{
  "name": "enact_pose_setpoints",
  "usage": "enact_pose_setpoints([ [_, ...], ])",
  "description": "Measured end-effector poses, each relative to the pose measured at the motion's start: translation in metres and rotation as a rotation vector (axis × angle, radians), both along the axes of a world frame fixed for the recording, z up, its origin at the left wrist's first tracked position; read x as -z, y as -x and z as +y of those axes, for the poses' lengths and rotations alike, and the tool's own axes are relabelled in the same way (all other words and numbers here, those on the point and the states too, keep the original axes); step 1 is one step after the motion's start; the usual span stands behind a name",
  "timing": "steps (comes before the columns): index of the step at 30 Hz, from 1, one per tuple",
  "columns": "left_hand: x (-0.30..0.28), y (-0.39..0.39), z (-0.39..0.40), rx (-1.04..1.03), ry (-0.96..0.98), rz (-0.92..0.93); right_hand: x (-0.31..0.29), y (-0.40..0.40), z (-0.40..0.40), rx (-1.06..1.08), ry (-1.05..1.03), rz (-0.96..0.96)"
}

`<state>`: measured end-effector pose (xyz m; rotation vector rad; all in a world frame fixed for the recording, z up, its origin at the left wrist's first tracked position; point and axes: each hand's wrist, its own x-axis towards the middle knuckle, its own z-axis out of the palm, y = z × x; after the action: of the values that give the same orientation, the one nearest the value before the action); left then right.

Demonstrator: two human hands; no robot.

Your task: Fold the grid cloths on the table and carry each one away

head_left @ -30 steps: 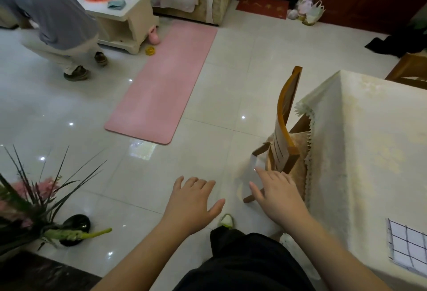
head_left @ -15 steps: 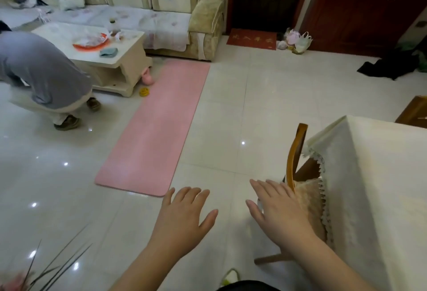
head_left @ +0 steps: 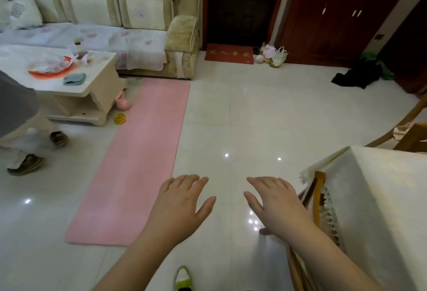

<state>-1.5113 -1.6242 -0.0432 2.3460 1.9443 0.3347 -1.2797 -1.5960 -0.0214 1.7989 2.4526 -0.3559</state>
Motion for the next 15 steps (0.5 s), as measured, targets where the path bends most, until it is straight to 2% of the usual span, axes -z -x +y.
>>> enact_pose_setpoints([
  [7,-0.018,0.035,0.108,0.133,-0.041,0.046,-0.015,0.032,0.073,0.149,-0.062,0.017],
  [15,-0.039,-0.006,0.238,0.311,-0.054,0.086,-0.019,0.004,0.166,0.288,-0.108,-0.047],
])
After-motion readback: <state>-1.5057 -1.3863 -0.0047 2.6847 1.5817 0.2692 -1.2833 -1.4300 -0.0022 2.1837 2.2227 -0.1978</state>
